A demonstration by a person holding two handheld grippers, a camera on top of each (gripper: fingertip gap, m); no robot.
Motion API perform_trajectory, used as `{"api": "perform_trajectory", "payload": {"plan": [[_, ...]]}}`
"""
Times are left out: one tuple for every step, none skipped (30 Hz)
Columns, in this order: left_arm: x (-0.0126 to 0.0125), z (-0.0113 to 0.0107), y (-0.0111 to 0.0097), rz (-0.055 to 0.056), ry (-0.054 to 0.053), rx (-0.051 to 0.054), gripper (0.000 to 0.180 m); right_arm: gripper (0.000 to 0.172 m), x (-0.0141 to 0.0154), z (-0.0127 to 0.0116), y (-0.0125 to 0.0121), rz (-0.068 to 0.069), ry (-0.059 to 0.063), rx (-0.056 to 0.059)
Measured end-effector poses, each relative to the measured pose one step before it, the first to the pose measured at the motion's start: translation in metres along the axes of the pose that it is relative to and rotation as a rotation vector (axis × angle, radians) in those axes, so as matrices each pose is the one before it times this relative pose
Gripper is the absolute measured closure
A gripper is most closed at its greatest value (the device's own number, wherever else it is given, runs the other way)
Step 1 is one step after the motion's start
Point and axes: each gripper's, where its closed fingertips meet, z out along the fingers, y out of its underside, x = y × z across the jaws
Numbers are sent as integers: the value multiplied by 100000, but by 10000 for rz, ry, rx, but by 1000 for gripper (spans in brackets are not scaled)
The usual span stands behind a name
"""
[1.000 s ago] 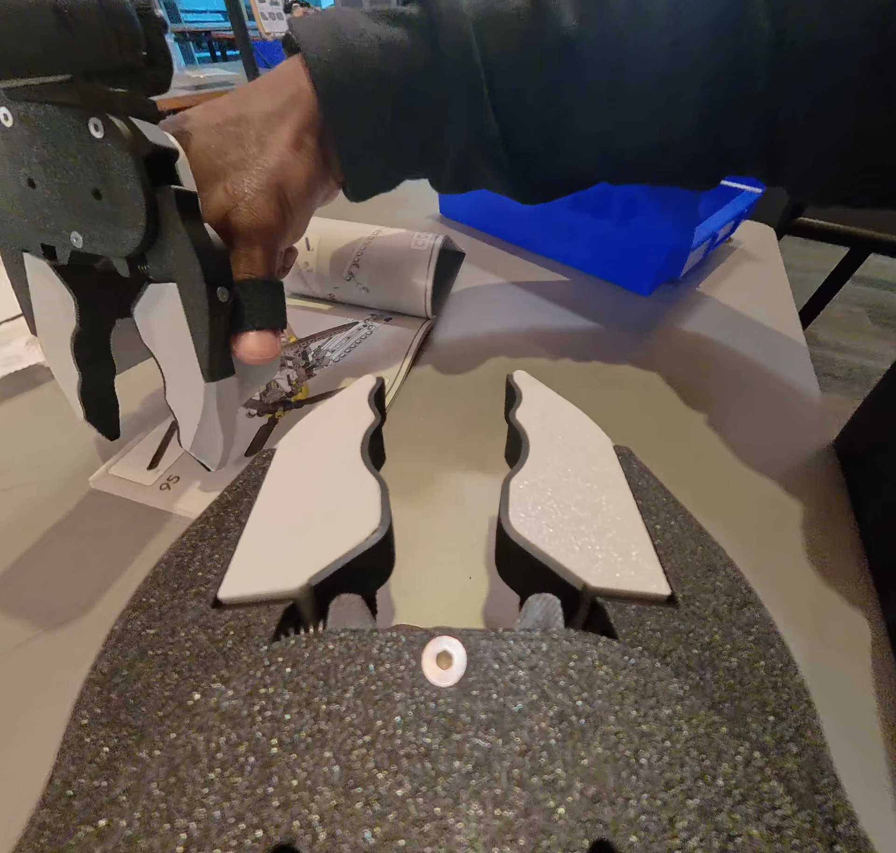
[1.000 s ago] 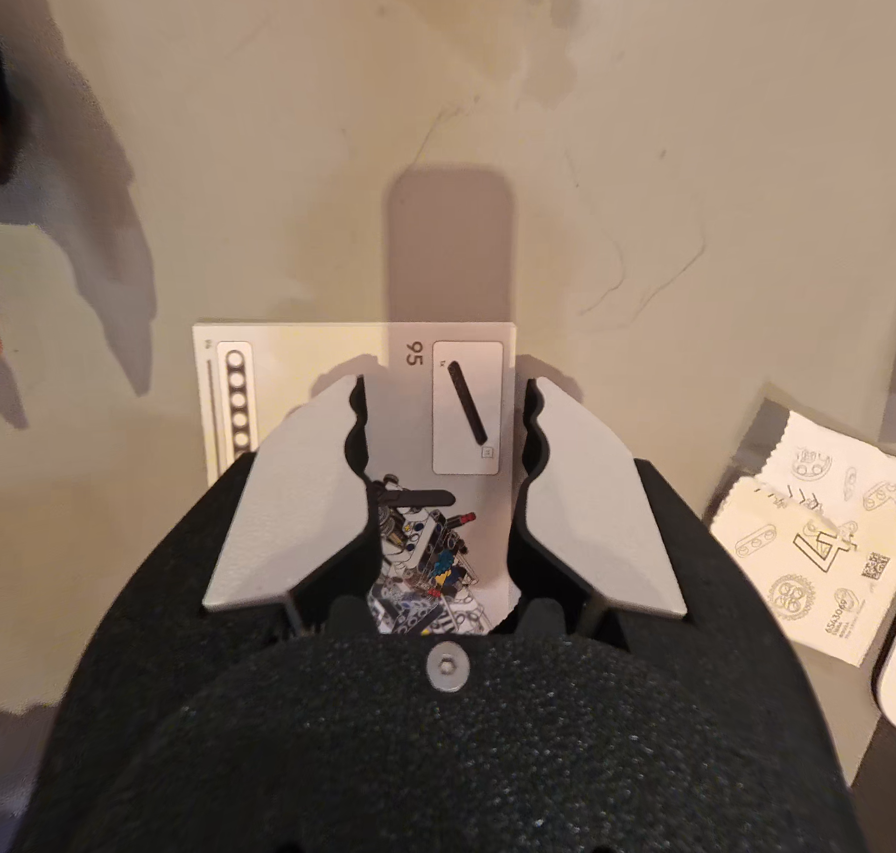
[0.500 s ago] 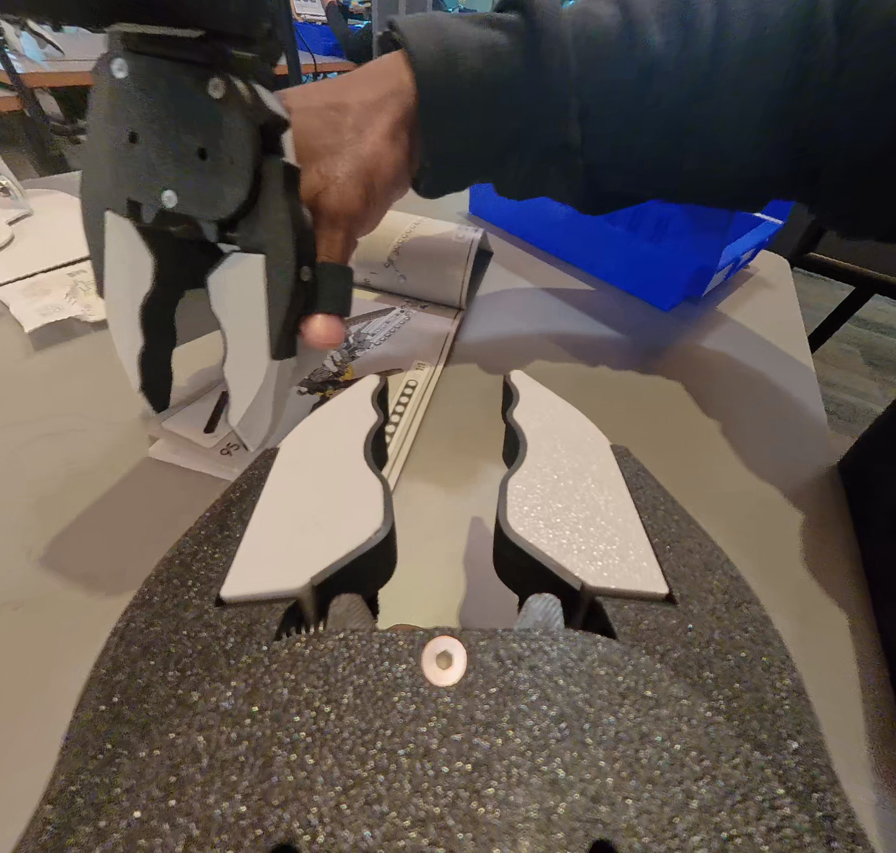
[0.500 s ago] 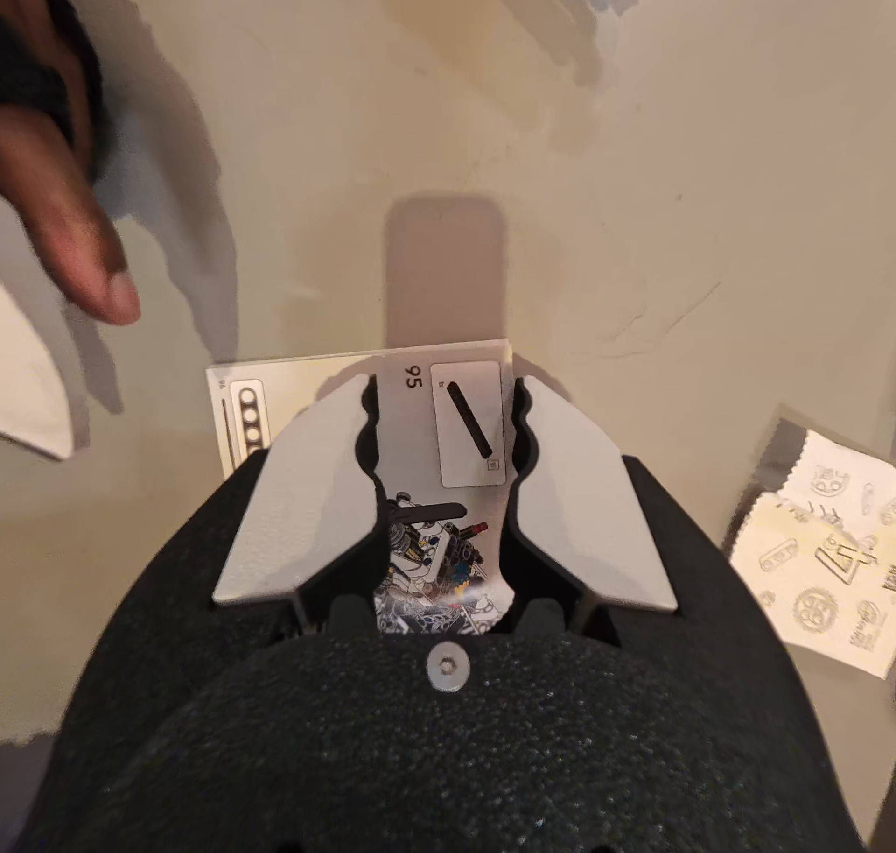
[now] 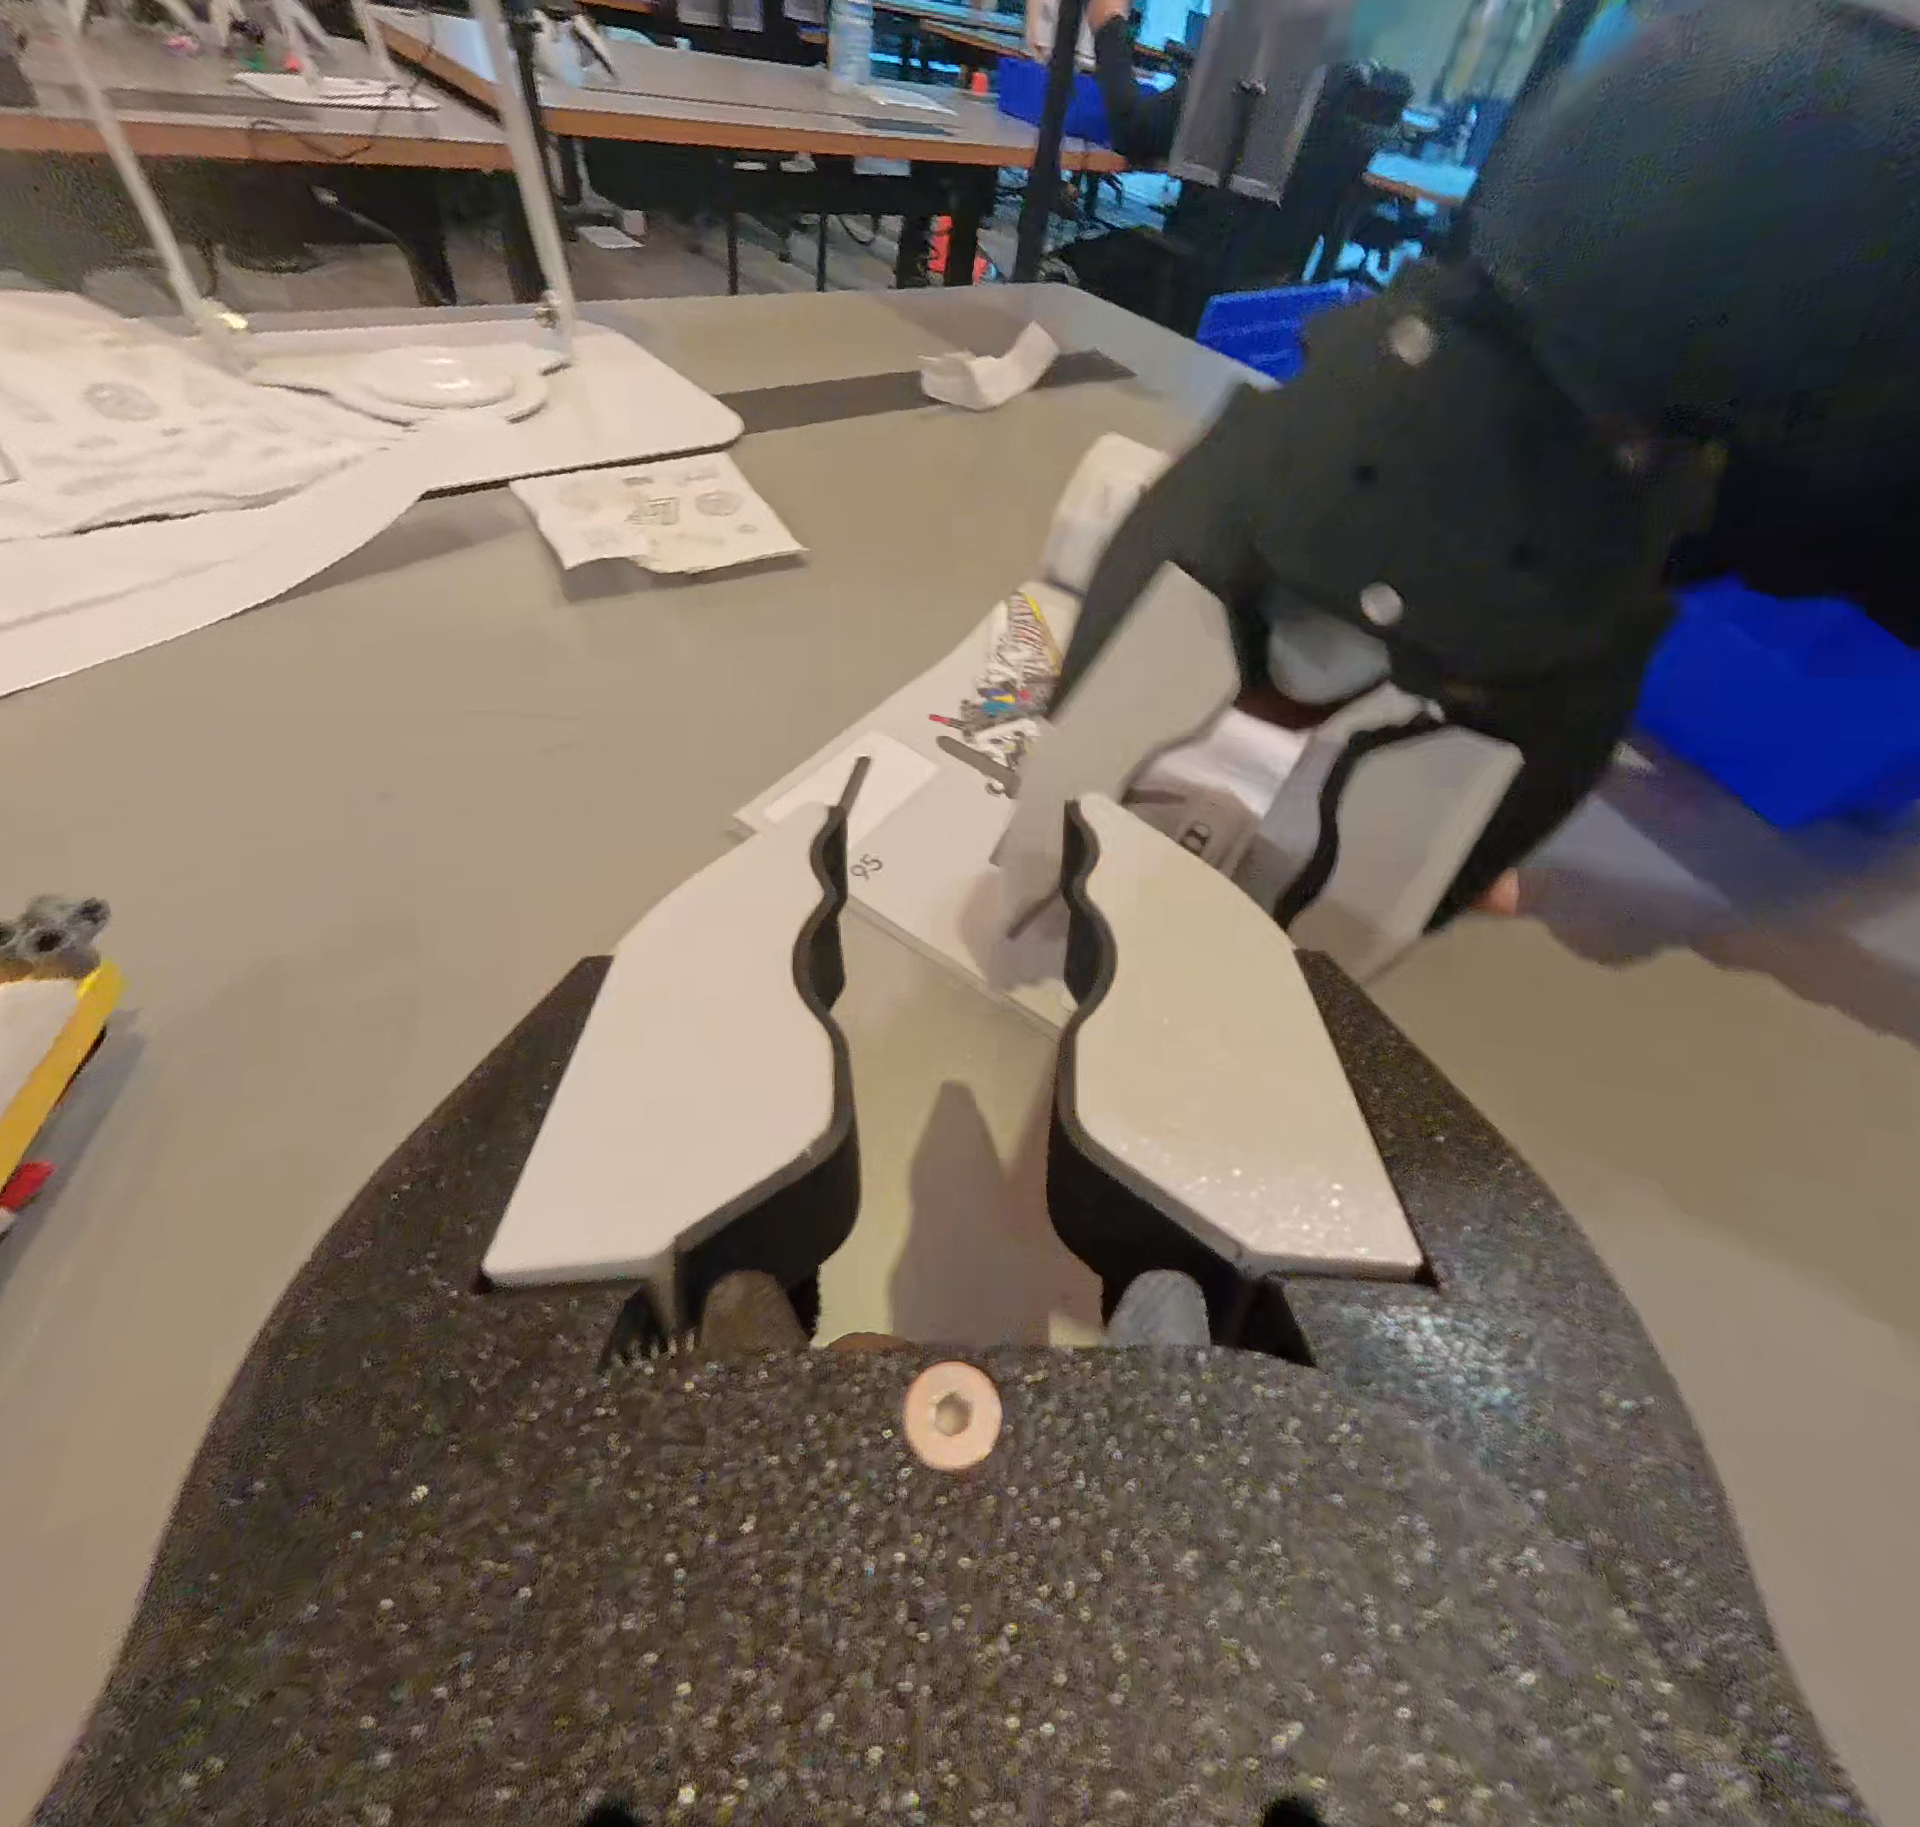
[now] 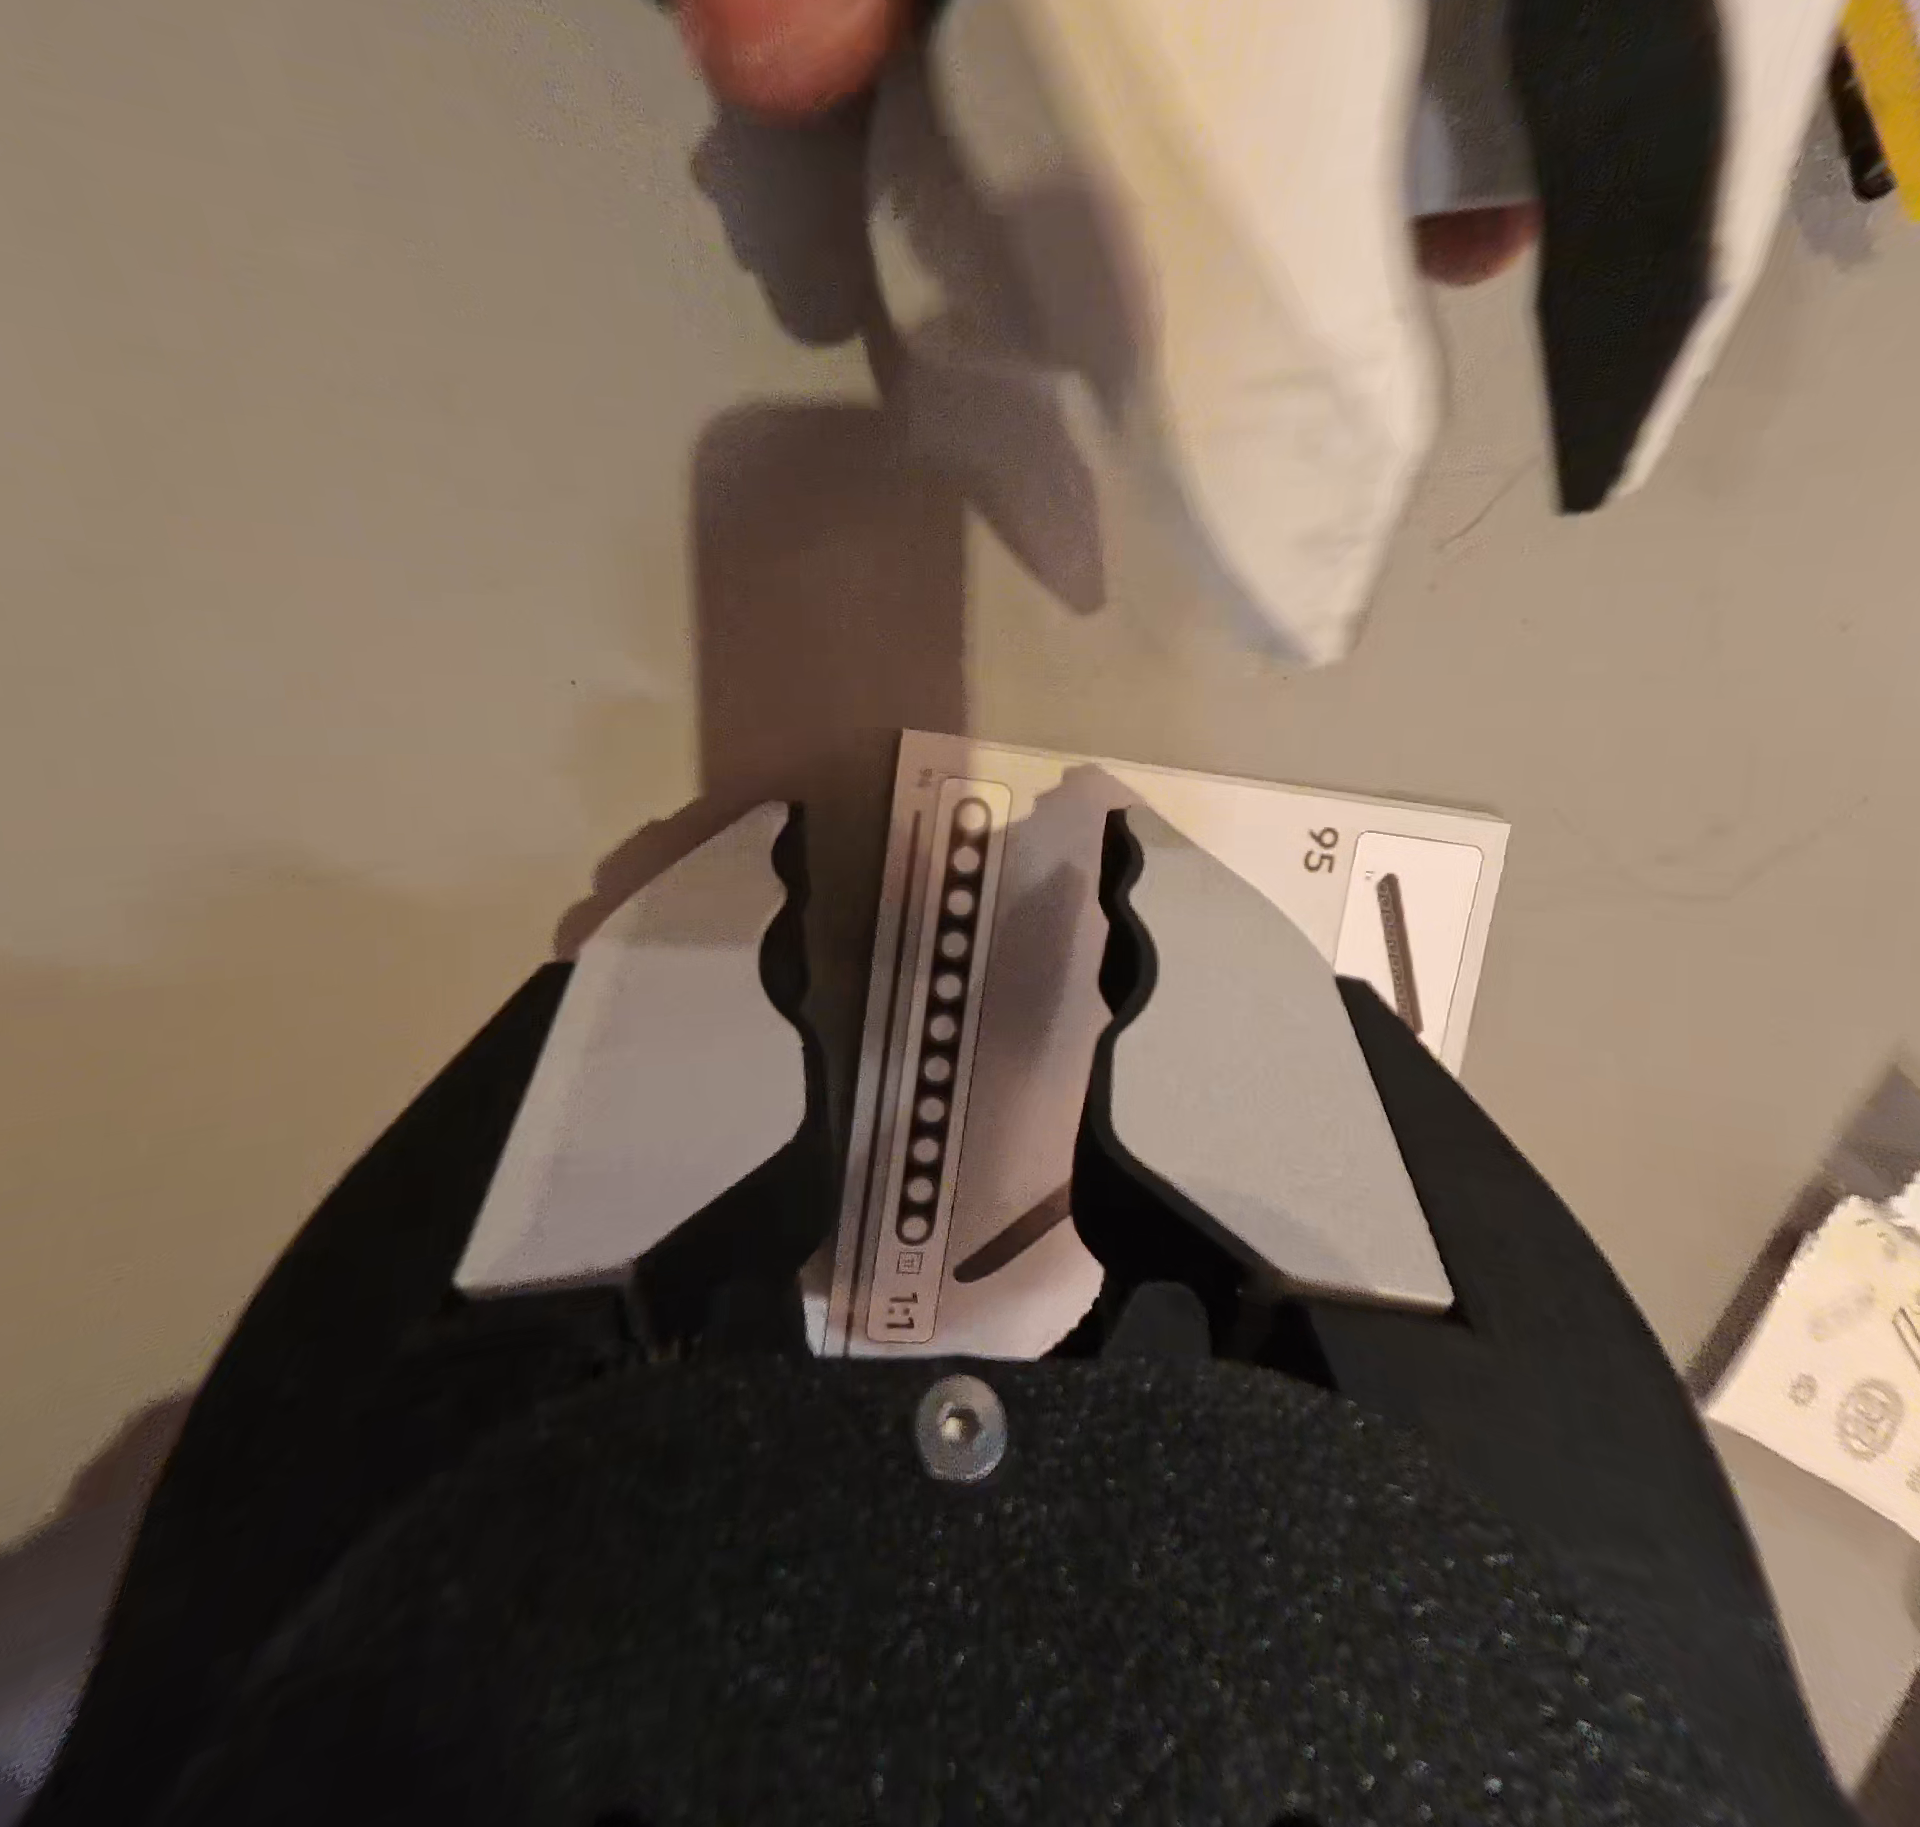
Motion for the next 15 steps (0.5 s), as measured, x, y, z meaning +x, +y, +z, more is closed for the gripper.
{"api": "perform_trajectory", "payload": {"plan": [[-427,-37,-138,-336,-39,67,139,120,-107,186,30,-71,145,-67],[-300,9,-57,-306,22,6,139,121,-32,18,-174,50,86,106],[-207,30,36,-226,32,-56,139,122,86,-12,-95,129,69,87],[-165,32,38,-140,6,-43,140,124,81,34,113,122,17,-35],[-121,0,-20,-53,-21,3,139,129,-82,67,183,84,-96,-53],[-47,4,-7,33,-26,8,140,133,-150,43,72,80,-131,36],[-3,16,30,89,-33,-14,140,136,-101,50,2,103,-114,71],[33,1,32,116,-36,-8,140,141,-88,33,11,124,-110,40],[81,7,22,118,-16,-7,140,142,18,22,30,111,-41,17],[100,2,43,113,-2,-17,140,144,90,-8,31,62,30,-2],[117,18,71,108,6,-38,140,146,76,-27,43,37,17,-4],[119,48,117,98,16,-64,140,148,-15,-24,17,59,-42,12],[109,59,109,80,17,-76,140,150,-65,-16,2,94,-79,25],[89,35,75,62,20,-47,140,152,-68,-23,-6,107,-84,31],[56,18,31,38,15,-21,140,154,-103,-28,-4,106,-101,39]]}}
